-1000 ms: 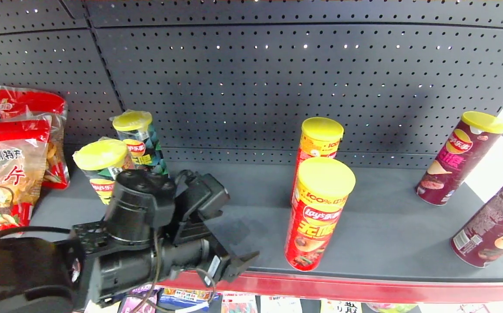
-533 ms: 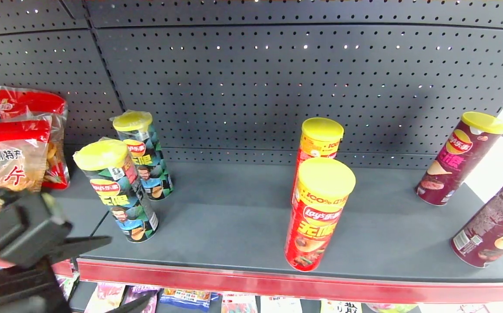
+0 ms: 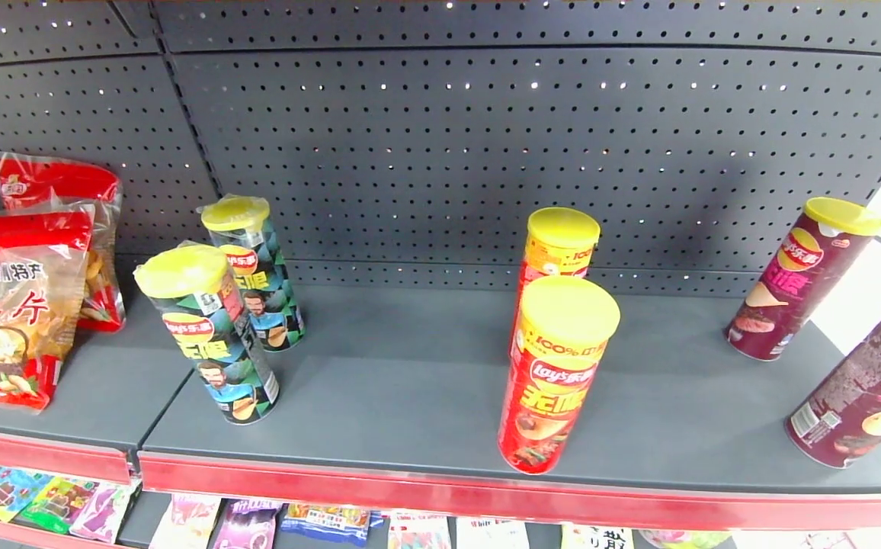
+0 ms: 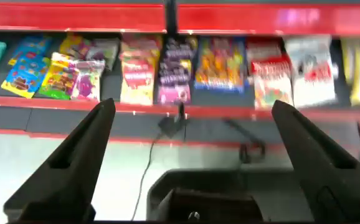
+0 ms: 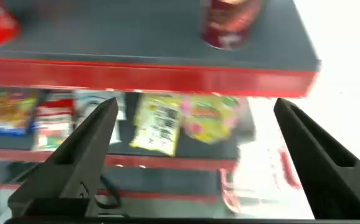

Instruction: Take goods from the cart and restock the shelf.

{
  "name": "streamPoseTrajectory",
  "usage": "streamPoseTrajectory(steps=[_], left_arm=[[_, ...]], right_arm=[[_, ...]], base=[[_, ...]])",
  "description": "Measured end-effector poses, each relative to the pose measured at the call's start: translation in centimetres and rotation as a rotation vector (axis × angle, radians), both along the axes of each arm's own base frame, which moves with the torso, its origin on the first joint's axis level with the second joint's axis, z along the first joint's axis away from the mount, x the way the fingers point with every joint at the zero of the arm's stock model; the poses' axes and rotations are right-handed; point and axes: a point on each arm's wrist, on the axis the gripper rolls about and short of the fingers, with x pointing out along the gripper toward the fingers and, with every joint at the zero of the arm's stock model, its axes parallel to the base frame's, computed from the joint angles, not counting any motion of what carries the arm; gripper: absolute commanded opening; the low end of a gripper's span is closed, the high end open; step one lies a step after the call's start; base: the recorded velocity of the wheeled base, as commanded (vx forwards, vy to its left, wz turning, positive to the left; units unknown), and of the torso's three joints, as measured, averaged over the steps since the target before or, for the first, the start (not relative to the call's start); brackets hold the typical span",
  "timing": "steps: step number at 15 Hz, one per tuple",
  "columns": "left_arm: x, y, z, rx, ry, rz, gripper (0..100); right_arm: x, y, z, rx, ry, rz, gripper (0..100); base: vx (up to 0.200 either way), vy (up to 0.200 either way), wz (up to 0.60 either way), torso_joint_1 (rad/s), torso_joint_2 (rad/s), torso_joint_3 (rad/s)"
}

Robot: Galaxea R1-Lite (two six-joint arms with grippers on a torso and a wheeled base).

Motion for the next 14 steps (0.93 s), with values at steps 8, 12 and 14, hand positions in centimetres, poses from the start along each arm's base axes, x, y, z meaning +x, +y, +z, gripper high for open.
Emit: streamPoseTrajectory(steps=[8, 12, 14], left_arm=[[2.8, -0.7, -5.9, -0.050, -0.452, -0.039, 100], [2.7, -0.8, -6.1, -0.055, -0.457, -0.041, 100], [2.7, -0.8, -6.2, -0.054, -0.458, -0.040, 100]], right_arm=[[1.7, 0.0, -2.4, 0.009, -0.223, 0.017, 100], [1.7, 0.0, -2.5, 0.013, -0.221, 0.013, 100], [1.7, 0.0, -2.5, 0.013, -0.221, 0.013, 100]], base=[[0.000, 0.000, 0.00, 0.000, 0.00, 0.000], [0.000, 0.000, 0.00, 0.000, 0.00, 0.000], [0.000, 0.000, -0.60, 0.002, 0.00, 0.002]])
